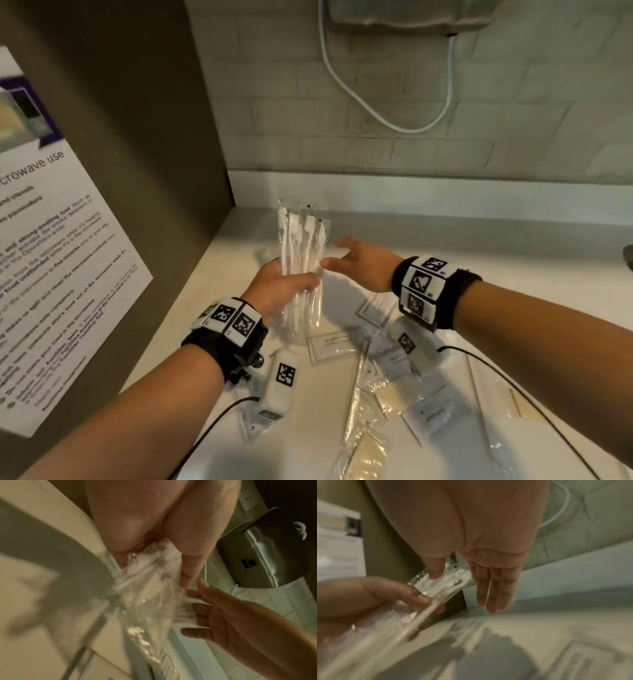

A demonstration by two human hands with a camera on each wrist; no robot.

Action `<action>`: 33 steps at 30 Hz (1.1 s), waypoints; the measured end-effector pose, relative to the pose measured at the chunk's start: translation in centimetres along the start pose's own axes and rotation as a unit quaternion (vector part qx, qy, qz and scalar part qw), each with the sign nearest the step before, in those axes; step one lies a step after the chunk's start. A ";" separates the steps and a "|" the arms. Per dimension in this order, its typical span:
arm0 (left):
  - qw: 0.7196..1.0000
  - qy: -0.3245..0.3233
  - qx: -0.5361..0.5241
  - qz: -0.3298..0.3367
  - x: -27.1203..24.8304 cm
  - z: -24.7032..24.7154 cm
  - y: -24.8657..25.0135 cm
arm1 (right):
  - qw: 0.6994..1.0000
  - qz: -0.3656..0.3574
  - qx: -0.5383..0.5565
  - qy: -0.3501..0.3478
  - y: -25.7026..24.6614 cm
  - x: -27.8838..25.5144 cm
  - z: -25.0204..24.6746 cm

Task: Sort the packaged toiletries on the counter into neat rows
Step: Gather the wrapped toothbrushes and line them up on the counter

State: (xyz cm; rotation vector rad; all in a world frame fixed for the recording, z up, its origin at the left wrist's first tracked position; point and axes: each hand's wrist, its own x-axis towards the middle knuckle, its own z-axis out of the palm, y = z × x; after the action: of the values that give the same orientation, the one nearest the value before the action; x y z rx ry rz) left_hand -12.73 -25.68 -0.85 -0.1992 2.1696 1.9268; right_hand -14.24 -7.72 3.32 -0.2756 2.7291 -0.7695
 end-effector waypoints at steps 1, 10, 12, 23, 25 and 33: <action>1.000 -0.010 0.003 0.004 0.4 0.3 0.0 | 0.999 0.007 0.039 0.009 -0.5 0.6 0.3; 0.989 -0.001 0.144 -0.035 3.4 -1.3 -1.4 | 0.978 0.145 0.140 0.053 0.2 4.9 3.0; 0.981 0.006 0.192 -0.030 4.0 -1.6 -1.8 | 0.978 0.171 0.115 0.034 0.7 5.3 3.5; 0.978 0.041 0.202 -0.038 5.1 -2.7 -1.8 | 0.997 0.058 -0.025 0.035 1.5 4.2 3.3; 0.982 0.055 0.179 -0.034 5.2 -3.1 -1.6 | 0.998 -0.009 -0.052 0.026 0.4 4.0 3.5; 0.988 0.066 0.132 -0.033 4.9 -4.3 -2.7 | 0.985 -0.096 -0.135 -0.057 -2.9 3.9 5.3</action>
State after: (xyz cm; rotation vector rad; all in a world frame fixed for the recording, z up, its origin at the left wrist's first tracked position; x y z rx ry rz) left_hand -17.16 -30.07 -4.32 -0.3546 2.4423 1.6116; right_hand -15.90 -13.64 -0.32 -0.6286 2.7191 -0.4114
